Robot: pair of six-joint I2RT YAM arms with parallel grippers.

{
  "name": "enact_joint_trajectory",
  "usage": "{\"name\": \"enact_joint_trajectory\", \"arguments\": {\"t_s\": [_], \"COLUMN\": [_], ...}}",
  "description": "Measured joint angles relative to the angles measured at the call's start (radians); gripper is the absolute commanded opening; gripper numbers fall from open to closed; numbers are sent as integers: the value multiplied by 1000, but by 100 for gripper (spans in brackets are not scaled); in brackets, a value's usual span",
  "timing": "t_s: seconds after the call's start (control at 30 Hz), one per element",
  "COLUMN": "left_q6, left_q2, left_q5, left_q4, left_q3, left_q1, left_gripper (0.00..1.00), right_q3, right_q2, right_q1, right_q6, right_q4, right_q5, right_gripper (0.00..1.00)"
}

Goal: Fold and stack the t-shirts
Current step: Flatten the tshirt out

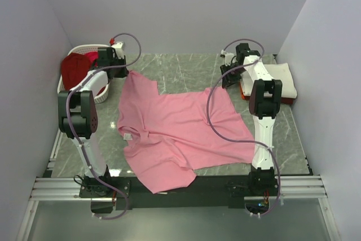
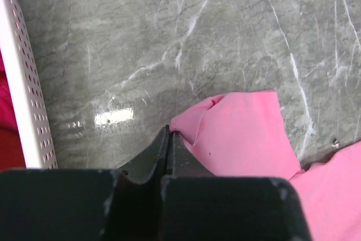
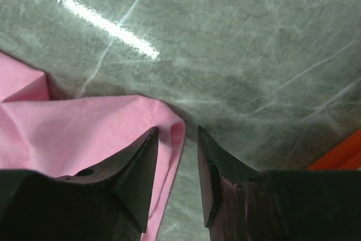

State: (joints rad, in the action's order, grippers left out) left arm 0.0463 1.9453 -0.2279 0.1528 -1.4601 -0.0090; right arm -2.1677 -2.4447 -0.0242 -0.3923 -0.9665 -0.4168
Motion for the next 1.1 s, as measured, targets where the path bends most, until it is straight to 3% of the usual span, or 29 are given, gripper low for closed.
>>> {"name": "enact_joint_trajectory", "arguments": {"t_s": [0.13,0.2,0.33,0.53,1.1], "left_q6": [0,0,1,3,1], "left_q2": [2,3,20,108,378], "left_q5": [-4,-3,-2,14,116], "left_q4": [0,0,0,10,62], "left_q3": [-16,-22,-53,-167,-545], "left_q1": [0,0,0,0,63], "left_gripper": [1,1,1,1,0], "right_q3": [-16,-27,-39,-122,-162], "right_q2": [-23,-29,-34,-62,-60], "right_q1": [-2,-5,-18,-29,5], "right_q6": [2,1,3,23,169], "right_q4": [-6,-11,-14,6,360], "right_q5": [8,11,18,43,208], "right_gripper": [41,34,0,0,0]}}
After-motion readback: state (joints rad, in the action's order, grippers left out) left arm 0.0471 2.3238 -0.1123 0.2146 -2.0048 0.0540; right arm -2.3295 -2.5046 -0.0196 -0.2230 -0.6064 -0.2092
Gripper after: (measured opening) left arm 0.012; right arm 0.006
